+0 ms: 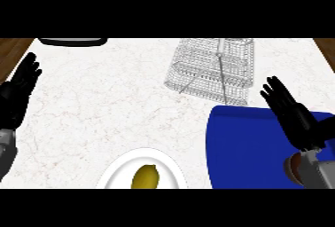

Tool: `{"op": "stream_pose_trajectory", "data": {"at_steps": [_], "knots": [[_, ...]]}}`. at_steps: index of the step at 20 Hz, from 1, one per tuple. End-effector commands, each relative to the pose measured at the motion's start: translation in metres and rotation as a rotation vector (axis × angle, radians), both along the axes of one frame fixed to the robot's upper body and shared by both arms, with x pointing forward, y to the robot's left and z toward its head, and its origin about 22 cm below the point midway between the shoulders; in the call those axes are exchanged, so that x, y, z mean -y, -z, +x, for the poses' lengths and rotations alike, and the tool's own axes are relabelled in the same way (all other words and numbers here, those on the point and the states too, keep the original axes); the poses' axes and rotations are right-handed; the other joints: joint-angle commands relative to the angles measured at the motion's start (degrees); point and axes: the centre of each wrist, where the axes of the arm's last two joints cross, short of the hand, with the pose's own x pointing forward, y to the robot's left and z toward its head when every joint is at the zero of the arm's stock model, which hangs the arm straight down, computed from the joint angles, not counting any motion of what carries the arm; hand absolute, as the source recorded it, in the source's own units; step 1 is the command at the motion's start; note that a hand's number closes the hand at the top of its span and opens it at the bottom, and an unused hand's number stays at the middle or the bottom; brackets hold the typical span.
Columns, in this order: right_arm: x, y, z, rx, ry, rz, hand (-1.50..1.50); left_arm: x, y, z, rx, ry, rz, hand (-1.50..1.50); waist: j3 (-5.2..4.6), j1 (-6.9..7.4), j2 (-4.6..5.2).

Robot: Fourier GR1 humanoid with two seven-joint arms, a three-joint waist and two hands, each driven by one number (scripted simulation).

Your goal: Pick the cupcake from the tray and place it in the tiered basket

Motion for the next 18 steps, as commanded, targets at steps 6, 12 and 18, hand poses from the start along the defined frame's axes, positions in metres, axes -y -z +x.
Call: {"op": "stream_pose_trajectory", "data": {"at_steps": [6,12,18], "knots": [[0.117,-0.05,-0.039,0.156,-0.069,0.084,1.5,0.007,0.039,-0.028,0.008,-0.036,0.126,0.0,1.09,-2.58,0.76],[0.173,-0.002,-0.11,-0.1,0.517,-0.286,-1.5,0.03,0.044,-0.024,-0.05,-0.025,0.057,0.0,1.06,-3.39,0.83],[0.208,-0.079,-0.126,-0.106,0.317,-0.471,-1.5,0.038,0.044,-0.033,-0.035,0.008,0.06,0.0,1.0,-2.2,0.7]]}}
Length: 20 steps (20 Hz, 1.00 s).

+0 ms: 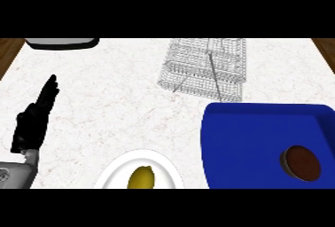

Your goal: Pick the cupcake from the tray and place it in the tiered basket

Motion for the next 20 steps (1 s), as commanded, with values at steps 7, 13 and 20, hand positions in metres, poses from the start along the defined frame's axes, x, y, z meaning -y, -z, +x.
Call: {"op": "stream_pose_trajectory", "data": {"at_steps": [7,13,20], "knots": [[-0.008,-0.097,0.013,-0.331,-0.388,-0.403,-1.5,0.005,0.01,-0.001,-0.01,0.0,0.002,0.0,-0.16,0.5,0.12],[-0.052,-0.118,0.035,-0.413,-0.372,-0.449,-1.5,0.014,0.017,-0.006,-0.013,0.028,-0.003,0.0,-0.06,1.47,0.17],[-0.071,-0.095,0.063,-0.599,-0.358,-0.443,-1.5,0.008,0.014,0.007,-0.016,0.035,0.001,0.0,0.0,2.18,0.46]]}}
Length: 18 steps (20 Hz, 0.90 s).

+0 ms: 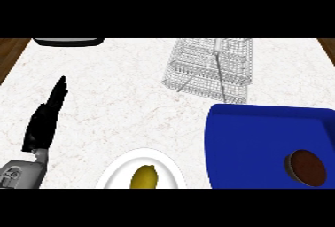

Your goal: Pick the cupcake from the tray and place it in the tiered basket

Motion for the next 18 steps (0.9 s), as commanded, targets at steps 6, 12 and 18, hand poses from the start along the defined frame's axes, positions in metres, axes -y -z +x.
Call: {"op": "stream_pose_trajectory", "data": {"at_steps": [6,12,18], "knots": [[-0.037,0.028,0.012,-0.171,-0.016,-0.097,-1.5,0.003,-0.019,0.015,0.02,-0.016,-0.016,0.0,0.06,-0.26,0.0],[-0.044,0.045,0.004,-0.198,-0.026,-0.11,-1.5,-0.002,-0.011,0.002,0.006,0.0,0.011,0.0,0.06,-0.62,-0.14],[-0.057,0.053,-0.002,-0.19,-0.053,-0.16,-1.5,-0.006,0.01,-0.006,-0.009,0.002,0.015,0.0,0.05,-0.65,-0.12]]}}
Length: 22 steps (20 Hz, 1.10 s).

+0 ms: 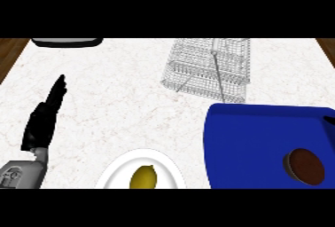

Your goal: Pick the cupcake from the tray and place it in the tiered basket

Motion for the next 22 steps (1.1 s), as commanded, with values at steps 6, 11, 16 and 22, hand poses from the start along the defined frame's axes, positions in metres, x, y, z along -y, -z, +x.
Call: {"op": "stream_pose_trajectory", "data": {"at_steps": [6,11,16,22], "knots": [[-0.013,0.011,-0.01,0.044,-0.036,-0.119,-1.5,0.002,-0.009,-0.008,-0.012,0.018,-0.024,0.0,0.01,0.09,-0.04],[-0.026,0.007,-0.032,0.07,-0.046,-0.144,-1.5,0.002,-0.001,0.001,-0.003,-0.001,-0.001,0.0,0.0,-0.35,-0.04],[-0.034,0.02,-0.02,0.019,-0.042,-0.147,-1.5,0.01,-0.012,-0.005,-0.005,-0.009,-0.011,0.0,0.01,0.08,-0.02],[-0.026,0.032,-0.002,-0.029,-0.016,-0.13,-1.5,-0.012,-0.001,-0.004,0.001,0.012,-0.002,0.0,0.0,0.17,0.05]]}}
